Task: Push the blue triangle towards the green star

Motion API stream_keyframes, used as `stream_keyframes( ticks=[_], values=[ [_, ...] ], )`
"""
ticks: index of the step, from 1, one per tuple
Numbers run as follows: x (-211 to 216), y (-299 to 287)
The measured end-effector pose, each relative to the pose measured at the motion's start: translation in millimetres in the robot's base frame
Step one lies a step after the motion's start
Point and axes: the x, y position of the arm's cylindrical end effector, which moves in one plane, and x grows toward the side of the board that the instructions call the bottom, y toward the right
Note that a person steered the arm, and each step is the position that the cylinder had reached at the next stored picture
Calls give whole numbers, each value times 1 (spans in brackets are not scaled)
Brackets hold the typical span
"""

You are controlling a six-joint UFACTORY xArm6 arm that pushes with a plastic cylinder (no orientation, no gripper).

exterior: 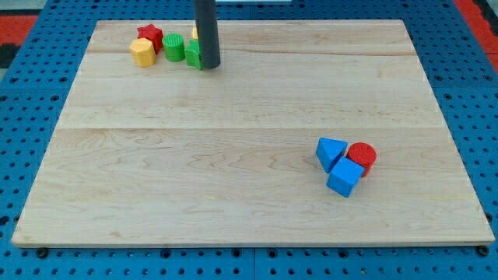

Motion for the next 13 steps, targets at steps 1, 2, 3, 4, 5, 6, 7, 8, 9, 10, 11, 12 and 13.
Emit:
stream_keyframes(
  ticks=[1,2,3,4,5,6,7,8,9,10,11,12,13],
  values=[
    [18,64],
    [35,193],
    [116,282],
    [188,301],
    [228,281],
    [233,217],
    [213,188],
    [184,164],
    [158,140],
    [124,121],
    [84,124],
    [58,119],
    [46,112]
  ],
)
